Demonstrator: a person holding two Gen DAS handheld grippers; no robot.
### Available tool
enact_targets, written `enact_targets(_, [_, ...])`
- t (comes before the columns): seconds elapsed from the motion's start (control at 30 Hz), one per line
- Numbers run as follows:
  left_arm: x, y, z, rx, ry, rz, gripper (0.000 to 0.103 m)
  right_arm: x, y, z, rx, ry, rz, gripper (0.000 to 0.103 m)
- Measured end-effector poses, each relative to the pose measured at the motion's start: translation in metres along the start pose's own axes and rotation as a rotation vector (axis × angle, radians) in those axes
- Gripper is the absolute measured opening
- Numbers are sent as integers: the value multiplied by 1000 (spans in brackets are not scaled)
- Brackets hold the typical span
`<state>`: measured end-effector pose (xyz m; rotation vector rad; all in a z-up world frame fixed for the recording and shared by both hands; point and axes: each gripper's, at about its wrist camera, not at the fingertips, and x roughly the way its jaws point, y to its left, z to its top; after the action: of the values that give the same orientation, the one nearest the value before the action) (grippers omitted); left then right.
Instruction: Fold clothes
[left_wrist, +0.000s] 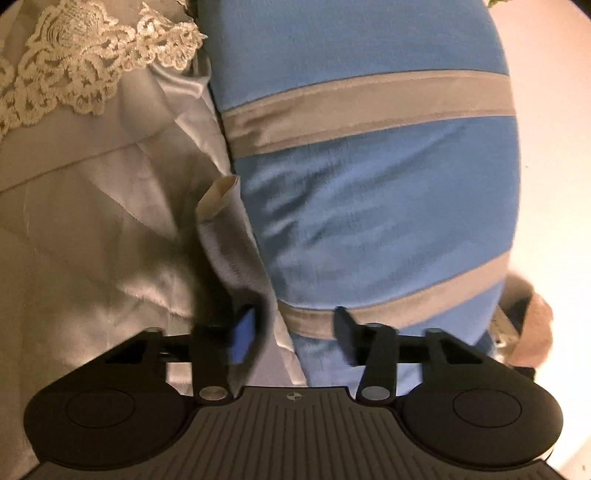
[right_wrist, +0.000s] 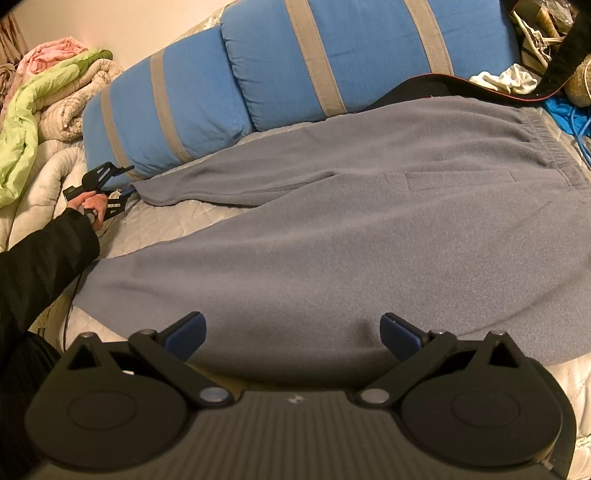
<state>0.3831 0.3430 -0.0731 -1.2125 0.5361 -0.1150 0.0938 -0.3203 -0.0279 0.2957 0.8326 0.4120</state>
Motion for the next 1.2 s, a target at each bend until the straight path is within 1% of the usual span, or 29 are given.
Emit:
enact_targets(0.07, [-1,3,1,8,3,36,29,0,0,0,1,-1,1,102])
enact_targets(0.1, [1,5,2,7,5,60,17,0,-1,0,1,-1,1,102])
enact_targets(0.13, [3,6,1,7,6,90,7,0,0,0,2,-1,3,102])
enact_targets(0.17, [3,6,1,11,4,118,5,0,0,0,2,-1,3,102])
enact_targets(0.2, [2,5,3,19,1,141,4,0,0,0,3,-2,4,102])
enact_targets(0.27, [-4,-1,3,56,-10,215,3,0,0,0,4,-3,6,102])
enact_targets(0.37, [-12,-17,1,160,-14,339,4,0,-1,-1,7,-6,9,102])
enact_targets(0.4, [-12,-22,0,197,-15,395,5,-1,-1,-1,7,-7,10,102])
enact_targets(0.47, [-13,-34,-2,281,-21,541,5,-1,-1,-2,9,-9,12,102])
enact_targets(0.5, [-15,-38,-4,321,-32,598,5,-1,-1,-2,10,-10,13,102])
enact_targets(0.53, [-18,-43,-5,358,-41,628,8,-1,-1,-2,11,-11,14,102])
enact_targets(0.57, [-19,-46,-5,371,-41,616,11,-1,-1,-2,12,-12,15,102])
enact_targets(0.6, [-20,-47,-4,367,-35,582,22,-1,-1,-2,12,-13,16,102])
enact_targets(0.63, [-21,-49,-2,363,-29,548,35,-1,-1,-2,13,-13,17,102])
enact_targets(0.73, [-14,-50,6,295,-9,437,54,-1,-1,-2,11,-12,17,102])
enact_targets(0.8, [-2,-53,9,280,-12,409,55,-2,-1,-2,10,-10,16,102])
enact_targets(0.93, [29,-60,10,296,9,445,55,-1,-2,-1,7,-4,11,102])
enact_targets(1.0, [39,-67,5,333,8,454,55,0,-2,-1,5,0,6,102])
enact_targets(1.1, [52,-86,-8,483,33,487,55,0,-3,-2,12,-4,12,102])
enact_targets(1.2, [69,-106,-18,674,100,563,55,0,-2,-3,9,-6,14,102])
